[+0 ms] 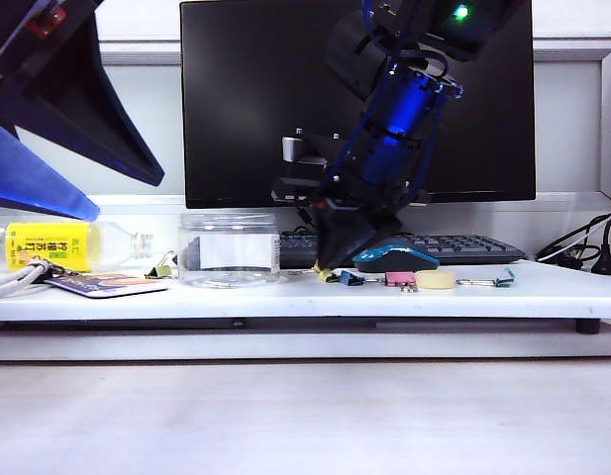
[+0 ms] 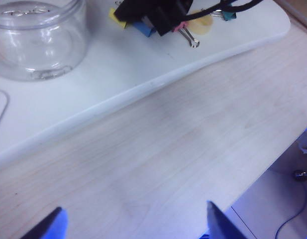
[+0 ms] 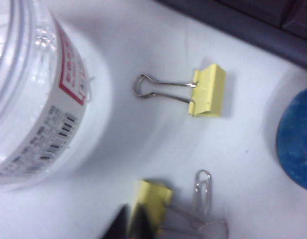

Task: Pick up the clips with the largest number of clips of the same color on the table and place them in a round transparent plastic box.

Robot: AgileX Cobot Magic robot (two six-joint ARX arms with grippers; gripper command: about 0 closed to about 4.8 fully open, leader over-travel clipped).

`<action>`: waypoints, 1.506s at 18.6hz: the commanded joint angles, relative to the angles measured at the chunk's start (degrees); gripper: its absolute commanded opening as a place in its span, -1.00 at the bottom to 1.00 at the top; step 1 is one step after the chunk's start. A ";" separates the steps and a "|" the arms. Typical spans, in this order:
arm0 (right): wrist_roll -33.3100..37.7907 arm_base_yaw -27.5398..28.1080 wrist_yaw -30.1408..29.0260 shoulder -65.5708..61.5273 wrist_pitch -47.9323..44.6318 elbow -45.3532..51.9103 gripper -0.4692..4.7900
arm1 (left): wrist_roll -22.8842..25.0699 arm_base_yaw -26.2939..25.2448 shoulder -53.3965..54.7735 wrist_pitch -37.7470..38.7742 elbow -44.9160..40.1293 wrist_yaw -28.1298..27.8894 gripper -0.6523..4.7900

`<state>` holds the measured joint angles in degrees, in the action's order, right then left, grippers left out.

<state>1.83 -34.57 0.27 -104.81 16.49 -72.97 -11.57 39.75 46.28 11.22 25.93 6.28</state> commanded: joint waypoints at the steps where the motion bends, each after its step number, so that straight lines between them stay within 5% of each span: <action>1: -0.11 -0.09 0.22 0.07 -0.81 -0.24 -0.70 | -0.02 0.04 -0.02 -0.52 0.28 0.00 0.61; 3: -0.07 -0.09 0.22 0.07 -0.77 -0.24 -0.45 | -0.02 0.04 -0.02 -0.50 0.28 0.02 0.61; 7: -0.11 -0.09 -0.42 0.07 -0.42 -0.24 -0.25 | -0.02 0.04 -0.02 -0.44 0.24 0.02 0.61; 13: -0.44 -0.11 -1.92 -2.93 -0.59 -0.24 -0.26 | -0.02 0.04 0.00 0.35 0.22 0.00 0.61; 15: -0.42 -0.11 -1.90 -4.15 -0.59 -0.24 -0.28 | -0.02 0.04 0.00 0.44 0.22 0.00 0.61; 17: -0.44 -0.11 -1.90 -4.55 -0.37 -0.24 -0.56 | -0.02 0.04 0.00 0.72 0.22 -0.02 0.61; 21: -0.42 -0.07 -1.70 -4.48 -0.28 -0.24 -0.78 | -0.02 0.04 0.00 0.81 0.24 -0.02 0.61; 28: -0.39 0.44 -1.70 -2.36 1.75 -3.28 -0.79 | -0.02 0.04 -0.02 1.99 0.24 0.00 0.61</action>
<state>1.43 -34.24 -1.52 -107.15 15.57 -75.24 -11.57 39.75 46.28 13.54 25.93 6.28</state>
